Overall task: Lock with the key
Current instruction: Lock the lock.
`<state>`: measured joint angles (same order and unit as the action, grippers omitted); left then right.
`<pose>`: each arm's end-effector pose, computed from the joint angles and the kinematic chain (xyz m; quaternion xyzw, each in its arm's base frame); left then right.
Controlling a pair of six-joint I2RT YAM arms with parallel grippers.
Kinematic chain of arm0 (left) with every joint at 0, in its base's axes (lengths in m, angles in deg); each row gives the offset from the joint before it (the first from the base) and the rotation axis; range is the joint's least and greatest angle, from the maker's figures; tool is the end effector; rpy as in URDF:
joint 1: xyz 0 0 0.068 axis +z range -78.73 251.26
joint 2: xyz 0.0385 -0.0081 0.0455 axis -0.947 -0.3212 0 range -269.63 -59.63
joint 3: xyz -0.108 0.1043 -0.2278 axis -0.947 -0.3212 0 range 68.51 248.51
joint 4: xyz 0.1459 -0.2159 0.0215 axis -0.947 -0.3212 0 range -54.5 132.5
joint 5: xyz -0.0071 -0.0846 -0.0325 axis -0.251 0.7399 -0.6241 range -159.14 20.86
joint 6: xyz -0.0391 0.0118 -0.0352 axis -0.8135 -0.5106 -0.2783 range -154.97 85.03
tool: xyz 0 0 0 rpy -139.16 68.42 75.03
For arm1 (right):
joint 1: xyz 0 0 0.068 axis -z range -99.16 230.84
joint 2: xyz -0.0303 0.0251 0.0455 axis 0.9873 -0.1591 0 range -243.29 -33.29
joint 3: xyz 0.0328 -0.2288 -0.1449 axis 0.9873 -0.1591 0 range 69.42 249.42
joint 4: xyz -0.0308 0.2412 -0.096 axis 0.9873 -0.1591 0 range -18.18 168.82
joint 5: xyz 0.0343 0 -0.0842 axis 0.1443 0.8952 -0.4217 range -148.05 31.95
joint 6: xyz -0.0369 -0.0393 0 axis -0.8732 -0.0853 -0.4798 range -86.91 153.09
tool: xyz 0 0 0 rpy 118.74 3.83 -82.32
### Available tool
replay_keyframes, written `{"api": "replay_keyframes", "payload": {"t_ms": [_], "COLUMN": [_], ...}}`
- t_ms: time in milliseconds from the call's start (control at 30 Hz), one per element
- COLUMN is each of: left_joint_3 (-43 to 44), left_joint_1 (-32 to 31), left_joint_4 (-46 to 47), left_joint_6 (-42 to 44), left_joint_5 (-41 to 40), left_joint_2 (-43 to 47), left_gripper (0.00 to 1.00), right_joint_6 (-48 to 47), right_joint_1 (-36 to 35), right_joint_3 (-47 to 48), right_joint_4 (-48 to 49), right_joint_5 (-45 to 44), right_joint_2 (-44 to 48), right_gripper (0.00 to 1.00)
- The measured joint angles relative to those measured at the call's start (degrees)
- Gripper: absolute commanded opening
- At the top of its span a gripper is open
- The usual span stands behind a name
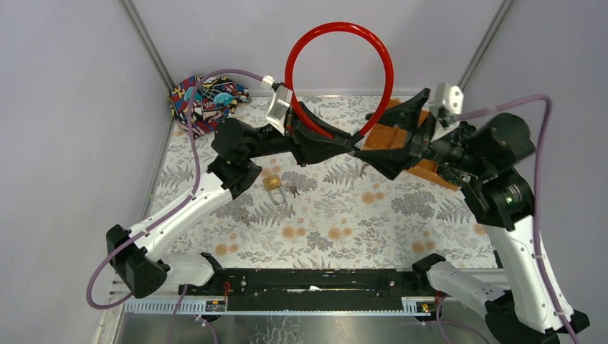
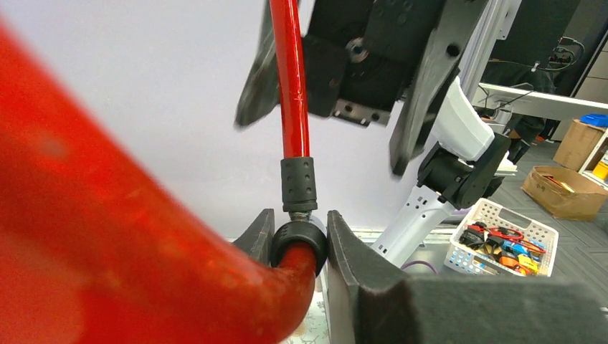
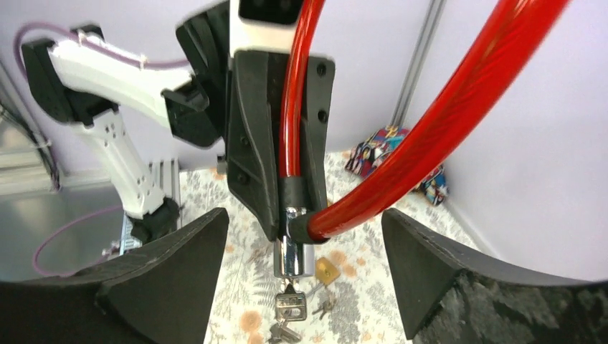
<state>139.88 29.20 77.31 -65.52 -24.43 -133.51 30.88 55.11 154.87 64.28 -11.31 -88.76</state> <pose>0.1896 -0.2048 0.4694 0.3762 0.4106 -0.6275 0.5442 0.1216 0.0874 0.5315 -0.4406 0.4633 0.3841 0.6661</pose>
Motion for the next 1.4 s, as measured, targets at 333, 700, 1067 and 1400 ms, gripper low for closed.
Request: {"api": "replay_keyframes", "payload": {"t_ms": [333, 700, 1067, 1400], "left_joint_3": [-0.02, 1.42, 9.27, 5.51], "left_joint_1": [-0.68, -1.22, -1.25, 2.23], "left_joint_4": [2.56, 1.6, -0.79, 0.42], "left_joint_6": [-0.68, -4.0, -11.23, -8.02], "left_joint_5": [0.61, -2.08, -3.65, -9.49], "left_joint_2": [0.79, 0.35, -5.38, -0.94], "left_gripper": [0.0, 0.0, 0.0, 0.0], "right_joint_6": [15.02, 26.1, 31.61, 20.02], "right_joint_1": [0.02, 0.31, 1.09, 0.13], "right_joint_3": [1.07, -4.72, -11.04, -7.8], "right_joint_4": [14.6, 30.73, 46.36, 16.98], "right_joint_5": [-8.22, -8.87, -14.69, -13.2], "right_joint_2": [2.58, -0.11, -0.02, 0.81], "right_gripper": [0.28, 0.0, 0.42, 0.88]}}
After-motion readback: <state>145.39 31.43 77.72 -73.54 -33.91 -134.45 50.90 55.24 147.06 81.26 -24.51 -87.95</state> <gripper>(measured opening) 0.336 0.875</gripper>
